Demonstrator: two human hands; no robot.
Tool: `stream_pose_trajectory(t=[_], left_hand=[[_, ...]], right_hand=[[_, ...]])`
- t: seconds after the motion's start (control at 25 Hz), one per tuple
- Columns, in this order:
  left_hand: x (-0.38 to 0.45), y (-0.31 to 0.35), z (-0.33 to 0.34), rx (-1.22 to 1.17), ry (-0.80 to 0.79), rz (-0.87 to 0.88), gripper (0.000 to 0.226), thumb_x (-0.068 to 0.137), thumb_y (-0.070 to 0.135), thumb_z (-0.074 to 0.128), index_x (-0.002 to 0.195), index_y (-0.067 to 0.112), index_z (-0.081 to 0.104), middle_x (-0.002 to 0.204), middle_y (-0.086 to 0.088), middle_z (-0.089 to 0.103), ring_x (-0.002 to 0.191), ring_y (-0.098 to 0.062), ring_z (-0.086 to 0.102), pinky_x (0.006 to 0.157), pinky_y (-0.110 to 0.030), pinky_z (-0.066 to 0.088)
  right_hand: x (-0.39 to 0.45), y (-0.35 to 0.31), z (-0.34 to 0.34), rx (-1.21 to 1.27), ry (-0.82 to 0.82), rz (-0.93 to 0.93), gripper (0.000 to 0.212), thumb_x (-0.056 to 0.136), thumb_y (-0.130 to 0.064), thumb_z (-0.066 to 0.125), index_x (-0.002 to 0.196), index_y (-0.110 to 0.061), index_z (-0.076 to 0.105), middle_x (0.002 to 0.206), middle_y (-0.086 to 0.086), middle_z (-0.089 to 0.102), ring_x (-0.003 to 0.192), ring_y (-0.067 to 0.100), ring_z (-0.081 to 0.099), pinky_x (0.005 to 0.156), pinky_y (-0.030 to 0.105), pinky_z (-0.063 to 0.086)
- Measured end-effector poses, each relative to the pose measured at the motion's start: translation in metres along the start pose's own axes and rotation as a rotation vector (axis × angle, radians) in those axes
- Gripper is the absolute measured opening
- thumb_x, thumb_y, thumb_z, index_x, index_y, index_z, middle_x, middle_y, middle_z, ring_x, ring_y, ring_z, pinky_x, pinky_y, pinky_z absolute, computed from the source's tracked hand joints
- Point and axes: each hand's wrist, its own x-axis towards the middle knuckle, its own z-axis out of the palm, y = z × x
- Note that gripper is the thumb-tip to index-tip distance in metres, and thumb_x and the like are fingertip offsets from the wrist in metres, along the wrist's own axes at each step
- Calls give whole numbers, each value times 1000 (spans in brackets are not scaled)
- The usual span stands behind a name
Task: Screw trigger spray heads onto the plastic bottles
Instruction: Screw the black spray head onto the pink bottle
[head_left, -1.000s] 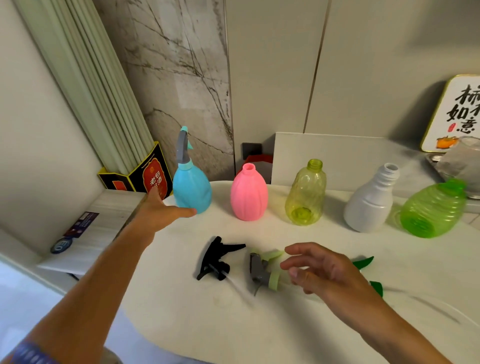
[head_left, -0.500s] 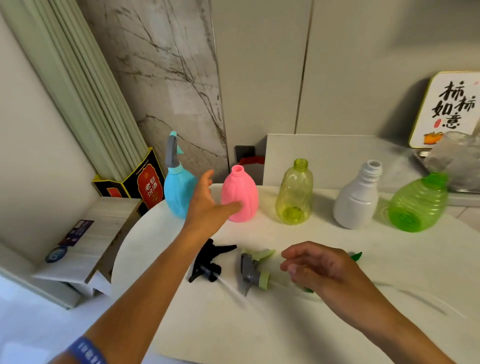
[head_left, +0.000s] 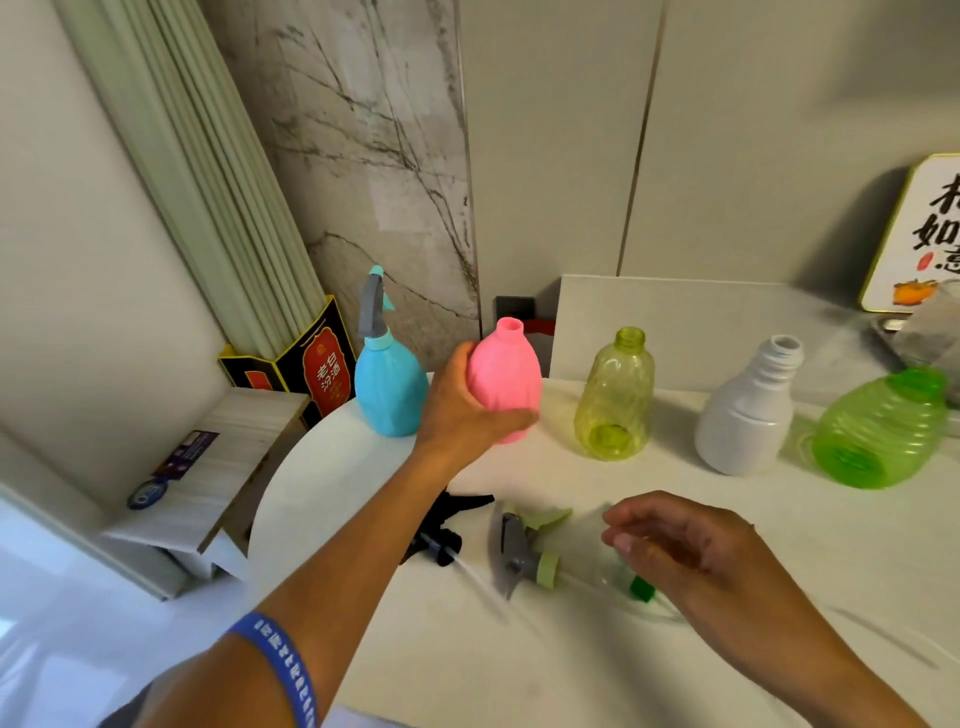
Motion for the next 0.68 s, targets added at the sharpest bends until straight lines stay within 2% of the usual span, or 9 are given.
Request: stream_pose_trajectory(t=[0.04, 0.12, 0.24, 0.36, 0.48, 0.56, 0.68], left_hand=[[-4, 3, -9, -14, 16, 20, 105, 48, 44, 92, 137, 33, 36, 125, 10, 47, 110, -17, 49, 77, -31, 49], [-17, 8, -29, -14, 61, 44, 106, 45, 48, 90, 134, 33, 36, 122, 11, 44, 107, -15, 48, 75, -31, 50], [-41, 9, -67, 90, 125, 78, 105, 44, 56, 88, 131, 36, 33, 121, 11, 38, 108, -15, 45, 79, -34, 50], [-61, 3, -98, 194, 173, 154, 101, 46, 51, 89, 129, 37, 33, 120, 13, 36, 108, -15, 43, 77, -33, 49], [-79, -4, -118, 260, 226, 282, 97, 50, 40, 88, 132, 31, 36, 128, 7, 45, 110, -19, 48, 81, -40, 51], [-89, -8, -124, 389, 256, 387, 94, 55, 38, 87, 135, 21, 40, 133, -2, 49, 116, -24, 50, 87, -47, 51], [-99, -13, -130, 554, 287, 492, 94, 61, 45, 85, 139, 15, 43, 137, -10, 50, 122, -31, 48, 92, -52, 48]], right_hand=[[-1, -1, 3, -147, 38, -80, 14, 88, -27, 69, 93, -40, 71, 89, -18, 77, 81, 6, 70, 69, 22, 55], [-4, -6, 15, -474, 84, -275, 14, 88, -24, 70, 95, -36, 68, 83, -20, 73, 74, 5, 68, 60, 25, 53], [-12, -14, 33, -653, 1, -382, 25, 82, -16, 77, 101, -28, 69, 84, -10, 73, 73, 16, 69, 56, 31, 52], [-12, -24, 46, -663, -11, -399, 25, 85, -21, 71, 108, -29, 67, 91, -10, 74, 78, 18, 67, 57, 33, 53], [0, -37, 76, -756, 45, -432, 25, 83, -23, 65, 107, -26, 65, 88, -8, 72, 76, 19, 65, 56, 30, 44], [14, -42, 110, -948, 64, -360, 30, 85, -27, 61, 114, -20, 62, 96, 1, 70, 86, 28, 64, 65, 37, 45], [42, -44, 159, -1144, -21, -176, 39, 92, -34, 51, 127, -15, 52, 117, 6, 63, 110, 33, 52, 83, 41, 39]])
